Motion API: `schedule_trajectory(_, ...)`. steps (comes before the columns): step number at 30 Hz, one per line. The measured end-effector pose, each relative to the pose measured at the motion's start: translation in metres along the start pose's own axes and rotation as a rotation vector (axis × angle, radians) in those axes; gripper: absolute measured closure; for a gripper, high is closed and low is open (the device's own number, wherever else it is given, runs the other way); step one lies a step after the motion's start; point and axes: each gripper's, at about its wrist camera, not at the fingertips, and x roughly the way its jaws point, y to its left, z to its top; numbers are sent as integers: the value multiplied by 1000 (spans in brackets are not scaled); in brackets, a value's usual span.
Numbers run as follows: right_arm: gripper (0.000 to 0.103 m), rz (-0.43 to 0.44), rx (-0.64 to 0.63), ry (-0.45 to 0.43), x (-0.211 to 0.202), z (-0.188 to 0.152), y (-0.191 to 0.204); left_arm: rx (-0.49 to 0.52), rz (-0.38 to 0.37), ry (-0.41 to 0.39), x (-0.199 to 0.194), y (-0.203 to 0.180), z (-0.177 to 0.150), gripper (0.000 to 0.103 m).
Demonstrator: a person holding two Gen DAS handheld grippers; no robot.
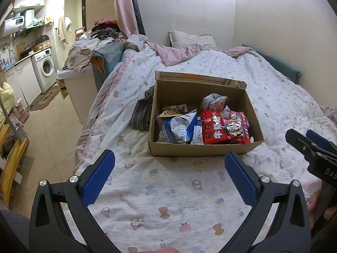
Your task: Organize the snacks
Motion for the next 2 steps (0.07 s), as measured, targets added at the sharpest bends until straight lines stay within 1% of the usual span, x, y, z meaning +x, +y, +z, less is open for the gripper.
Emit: schedule_trajectory(2, 0, 1, 0, 0, 0, 0, 0, 2, 3, -1, 1, 0, 0, 0)
